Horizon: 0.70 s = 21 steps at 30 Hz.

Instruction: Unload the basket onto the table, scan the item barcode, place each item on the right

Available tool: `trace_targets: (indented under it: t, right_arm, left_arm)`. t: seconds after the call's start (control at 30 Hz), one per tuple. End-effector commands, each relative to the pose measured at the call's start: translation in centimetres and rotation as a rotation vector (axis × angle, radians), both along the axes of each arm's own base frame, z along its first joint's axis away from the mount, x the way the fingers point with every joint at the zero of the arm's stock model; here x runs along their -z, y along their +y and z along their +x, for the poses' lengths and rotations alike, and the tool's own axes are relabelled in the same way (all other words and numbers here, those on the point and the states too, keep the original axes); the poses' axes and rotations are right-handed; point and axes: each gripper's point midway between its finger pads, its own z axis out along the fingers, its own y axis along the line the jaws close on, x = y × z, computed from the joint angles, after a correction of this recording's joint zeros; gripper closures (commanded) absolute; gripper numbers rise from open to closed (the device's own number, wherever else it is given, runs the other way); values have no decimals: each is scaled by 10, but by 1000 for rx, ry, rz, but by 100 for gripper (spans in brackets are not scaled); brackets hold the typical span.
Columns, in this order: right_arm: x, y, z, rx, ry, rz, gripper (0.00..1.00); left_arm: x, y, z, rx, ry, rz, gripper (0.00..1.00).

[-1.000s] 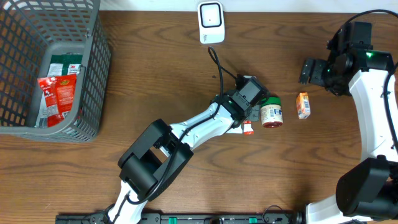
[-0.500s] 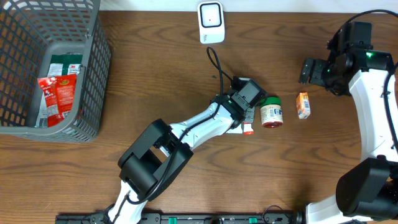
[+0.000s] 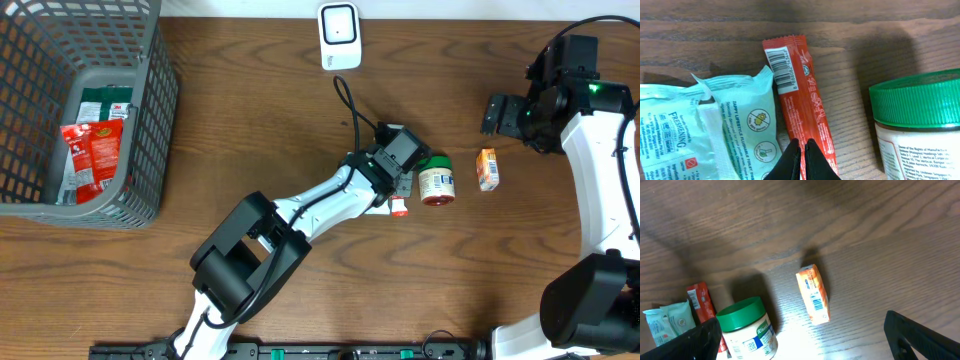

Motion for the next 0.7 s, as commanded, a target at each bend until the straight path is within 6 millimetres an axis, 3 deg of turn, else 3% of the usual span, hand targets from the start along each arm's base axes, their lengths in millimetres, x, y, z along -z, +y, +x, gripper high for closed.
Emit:
trace_targets:
  t: [0.0, 0.33, 0.67]
  right_arm:
    - [-12, -2, 2, -2, -32, -6, 1]
    - [-12, -2, 2, -2, -32, -5, 1]
    - [-12, -2, 2, -2, -32, -5, 1]
  left_arm:
    - [4, 2, -3, -14, 5, 7, 93]
    - [13, 20, -5, -36, 11, 89, 93]
    - [2, 17, -3, -25, -10, 75, 93]
